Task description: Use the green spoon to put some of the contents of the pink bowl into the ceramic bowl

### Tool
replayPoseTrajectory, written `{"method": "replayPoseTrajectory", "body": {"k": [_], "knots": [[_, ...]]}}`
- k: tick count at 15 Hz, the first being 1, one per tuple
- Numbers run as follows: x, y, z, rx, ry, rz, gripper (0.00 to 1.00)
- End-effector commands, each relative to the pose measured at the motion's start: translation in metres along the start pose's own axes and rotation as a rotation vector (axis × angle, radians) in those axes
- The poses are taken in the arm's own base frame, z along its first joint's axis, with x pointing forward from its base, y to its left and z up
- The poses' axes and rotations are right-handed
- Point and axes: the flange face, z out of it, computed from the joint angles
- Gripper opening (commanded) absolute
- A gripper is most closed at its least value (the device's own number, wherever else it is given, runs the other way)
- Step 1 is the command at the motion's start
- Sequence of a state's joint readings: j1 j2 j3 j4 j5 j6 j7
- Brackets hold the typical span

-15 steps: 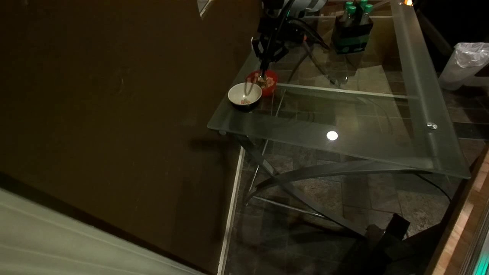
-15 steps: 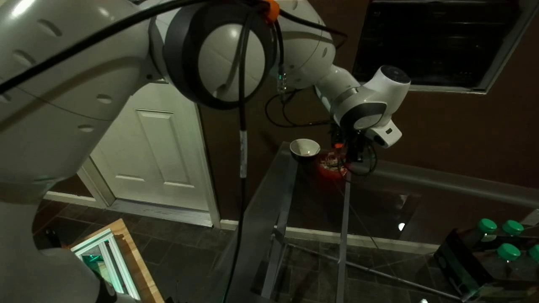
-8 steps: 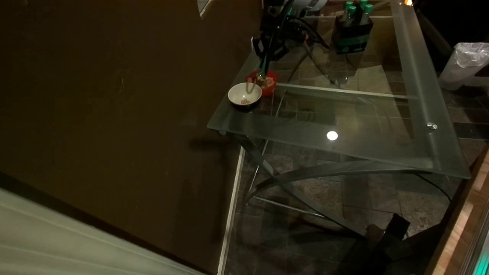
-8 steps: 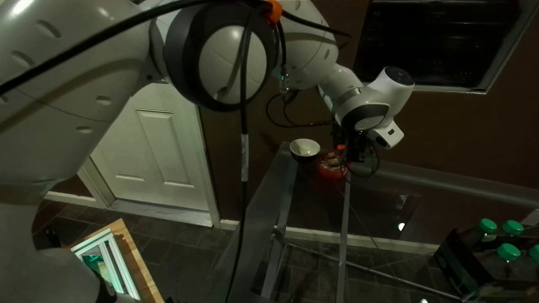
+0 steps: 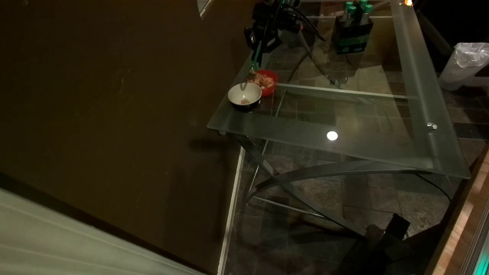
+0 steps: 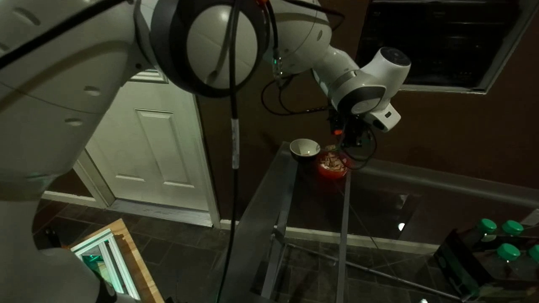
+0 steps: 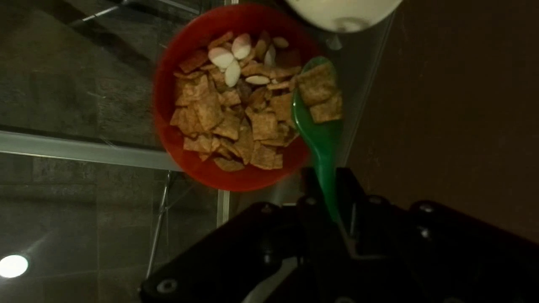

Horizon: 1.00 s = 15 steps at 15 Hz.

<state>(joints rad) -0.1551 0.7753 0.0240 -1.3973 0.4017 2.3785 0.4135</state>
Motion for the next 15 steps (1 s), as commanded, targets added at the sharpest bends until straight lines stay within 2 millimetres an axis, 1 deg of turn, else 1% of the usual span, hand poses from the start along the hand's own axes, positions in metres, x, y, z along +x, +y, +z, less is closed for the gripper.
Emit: {"method": "replayPoseTrajectory", "body": {"k": [1, 4, 8, 12, 15], "knots": [[-0.016, -0.016, -0.012, 0.006, -0.034, -0.004, 0.04], [-0.028, -0.026, -0.008, -0.012, -0.057, -0.014, 0.04], [-0.044, -0.037, 0.004, -0.032, -0.076, -0.03, 0.04], [-0.061, -0.049, 0.016, -0.072, -0.043, -0.042, 0.04], [-0.069, -0.057, 0.021, -0.12, 0.004, -0.04, 0.04]]}}
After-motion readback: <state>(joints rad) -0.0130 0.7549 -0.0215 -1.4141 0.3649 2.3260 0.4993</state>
